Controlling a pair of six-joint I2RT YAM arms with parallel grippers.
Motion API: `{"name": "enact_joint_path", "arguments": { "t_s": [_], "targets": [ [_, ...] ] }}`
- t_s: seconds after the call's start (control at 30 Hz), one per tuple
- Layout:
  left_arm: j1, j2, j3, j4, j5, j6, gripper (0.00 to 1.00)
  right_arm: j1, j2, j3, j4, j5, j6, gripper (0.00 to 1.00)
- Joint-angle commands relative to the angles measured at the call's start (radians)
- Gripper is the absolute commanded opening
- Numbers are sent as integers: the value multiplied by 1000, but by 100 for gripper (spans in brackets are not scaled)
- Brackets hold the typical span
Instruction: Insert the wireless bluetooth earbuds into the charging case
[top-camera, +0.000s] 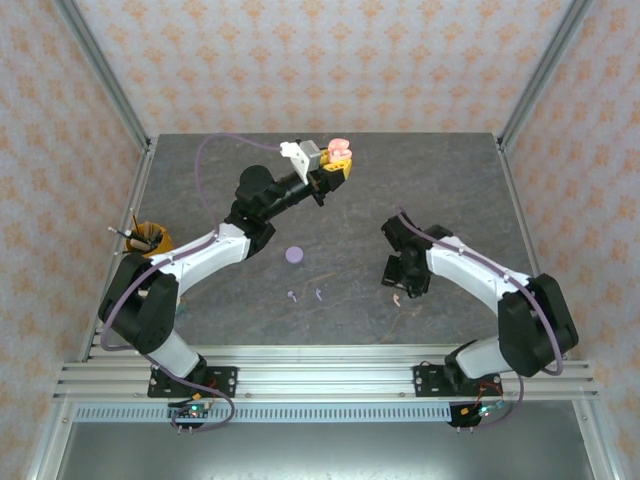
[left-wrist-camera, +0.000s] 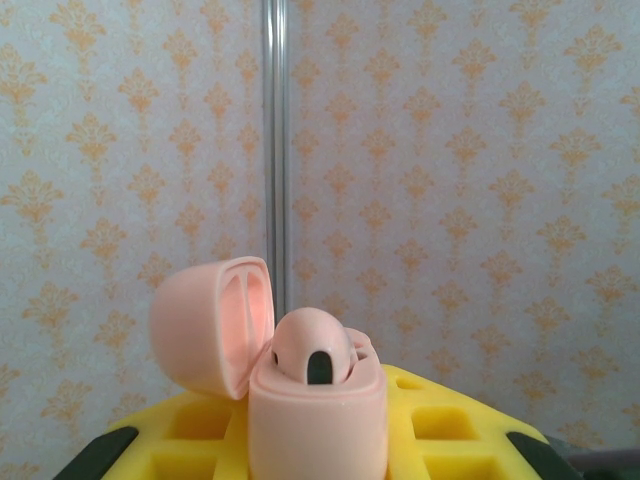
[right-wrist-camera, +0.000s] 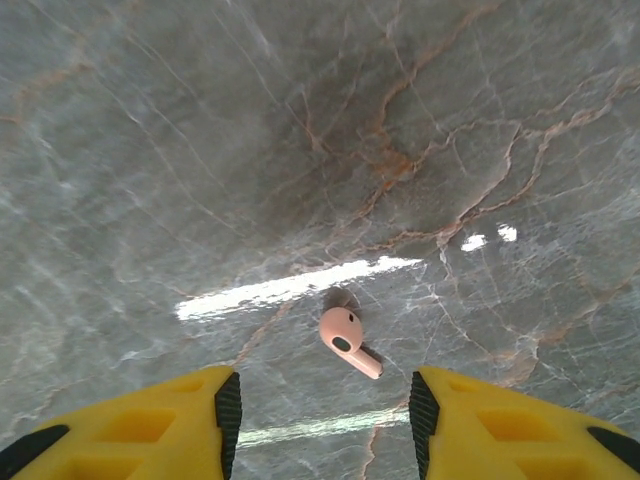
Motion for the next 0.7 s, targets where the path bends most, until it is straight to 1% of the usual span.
{"name": "enact_joint_path", "arguments": {
  "t_s": [0.0,0.23,0.57,0.67],
  "targets": [
    [1,-45,-4,-1,-12,20,0,7,26,-33,36,17,-2,49],
    [1,-45,-5,-7,-10,25,0,7,90,-47,98,-2,-11,46],
    [1,-38,-3,-6,-12,26,0,8,142,-40,105,17,-33,42],
    [0,-33,0,-6,-11,26,0,6,150,-41,104,22,-39,39]
  ]
}}
